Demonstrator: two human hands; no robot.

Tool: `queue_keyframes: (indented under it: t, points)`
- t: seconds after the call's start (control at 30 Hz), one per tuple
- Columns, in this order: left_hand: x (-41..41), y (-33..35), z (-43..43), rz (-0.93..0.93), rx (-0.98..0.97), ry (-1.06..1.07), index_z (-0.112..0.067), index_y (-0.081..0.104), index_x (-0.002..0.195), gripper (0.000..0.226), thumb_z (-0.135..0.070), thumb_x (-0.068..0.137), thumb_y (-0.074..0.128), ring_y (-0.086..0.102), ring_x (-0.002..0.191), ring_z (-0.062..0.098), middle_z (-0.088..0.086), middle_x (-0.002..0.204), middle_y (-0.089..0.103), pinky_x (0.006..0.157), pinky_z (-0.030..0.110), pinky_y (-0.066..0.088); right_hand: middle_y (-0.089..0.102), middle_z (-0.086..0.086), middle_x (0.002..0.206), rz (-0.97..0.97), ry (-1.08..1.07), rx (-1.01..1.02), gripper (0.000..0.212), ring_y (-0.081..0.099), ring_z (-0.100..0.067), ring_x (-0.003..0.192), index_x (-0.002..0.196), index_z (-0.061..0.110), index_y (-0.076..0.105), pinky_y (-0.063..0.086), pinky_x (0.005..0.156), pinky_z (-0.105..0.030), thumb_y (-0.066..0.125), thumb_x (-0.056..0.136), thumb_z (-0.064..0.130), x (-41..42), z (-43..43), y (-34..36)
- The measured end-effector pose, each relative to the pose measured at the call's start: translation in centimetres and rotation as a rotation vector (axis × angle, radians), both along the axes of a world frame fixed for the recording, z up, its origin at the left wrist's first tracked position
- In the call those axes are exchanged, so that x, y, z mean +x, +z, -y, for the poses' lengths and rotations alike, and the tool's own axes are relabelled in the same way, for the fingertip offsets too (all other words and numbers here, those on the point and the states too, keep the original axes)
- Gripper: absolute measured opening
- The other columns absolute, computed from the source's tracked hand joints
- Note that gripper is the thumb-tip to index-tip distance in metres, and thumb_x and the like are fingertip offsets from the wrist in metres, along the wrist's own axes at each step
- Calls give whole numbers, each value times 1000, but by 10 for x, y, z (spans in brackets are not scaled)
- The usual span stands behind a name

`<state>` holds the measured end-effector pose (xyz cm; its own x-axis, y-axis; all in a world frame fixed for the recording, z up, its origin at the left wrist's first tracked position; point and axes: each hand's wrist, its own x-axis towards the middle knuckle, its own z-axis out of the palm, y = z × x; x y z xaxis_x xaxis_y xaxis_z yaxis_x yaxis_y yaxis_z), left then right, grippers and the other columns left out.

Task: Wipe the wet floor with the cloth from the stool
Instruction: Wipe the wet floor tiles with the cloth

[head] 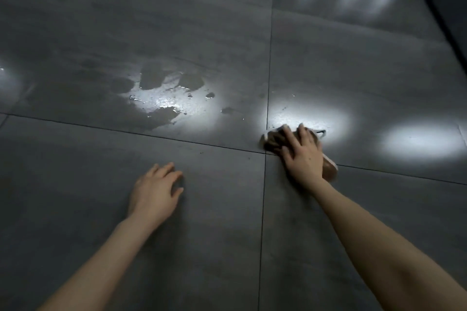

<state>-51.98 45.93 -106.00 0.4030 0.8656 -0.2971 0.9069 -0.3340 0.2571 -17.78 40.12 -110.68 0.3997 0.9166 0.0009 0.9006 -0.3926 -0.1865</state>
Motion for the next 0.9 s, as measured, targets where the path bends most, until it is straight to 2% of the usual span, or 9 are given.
queue_keyframes:
  t: [0.07,0.13,0.33,0.43,0.5,0.6,0.67,0.77,0.9]
  points:
    - [9,0,-4,-69,3,-46,-28,41,136,49,-39,89,49,27,142,24,-3,153,30,113,34,29,30,-15,153,-20,-217,-21,52,28,-37,139,143,40,36,15,114,-55,39,91,37,11,-30,4]
    - [16,0,-6,-67,-13,-34,-28,35,139,53,-40,90,48,24,143,22,-3,154,27,114,33,28,36,-7,151,-8,-191,-30,49,28,-35,138,134,45,46,14,113,-57,37,86,37,-9,-62,6]
    - [7,-1,-5,-95,-7,-116,-27,36,139,55,-34,87,55,31,140,23,1,154,28,111,33,32,49,-3,143,-27,522,50,43,40,-38,133,120,39,62,17,109,-68,39,87,54,-141,-62,-2]
    - [-3,1,-6,-164,44,-195,-25,62,118,59,-37,63,80,62,113,26,6,132,59,82,36,57,51,-4,142,36,733,96,38,44,-36,131,121,39,62,25,108,-62,41,89,46,-92,-51,-8]
    - [-7,1,-8,-256,82,-237,-27,69,107,63,-46,49,84,70,99,23,3,118,68,65,32,60,52,-7,140,60,486,117,40,43,-37,130,124,39,60,27,109,-57,41,89,43,-23,-54,-13]
    - [-10,-2,-13,-276,67,-292,-29,67,109,66,-53,49,82,68,101,27,2,119,68,66,40,61,40,-12,148,28,-126,-4,50,31,-37,135,135,36,49,18,112,-58,30,90,46,48,-81,-2]
    - [-12,-1,-16,-295,41,-298,-33,65,112,67,-56,50,79,67,104,28,0,121,67,66,40,60,27,-13,155,-27,-319,-65,54,20,-38,140,144,33,35,9,113,-61,29,93,47,35,-125,5]
    - [-10,2,-19,-274,32,-279,-39,55,122,65,-58,62,71,57,119,27,-2,136,55,73,41,58,29,-12,155,-44,28,-23,57,23,-42,140,147,29,31,9,112,-63,29,93,48,-50,-170,2]
    - [-1,5,-14,-305,-82,-232,-40,18,143,63,-53,87,43,14,145,23,-6,159,7,109,38,36,44,-10,147,-33,645,-33,51,35,-44,134,134,29,52,19,110,-63,30,90,44,-161,-120,-1]
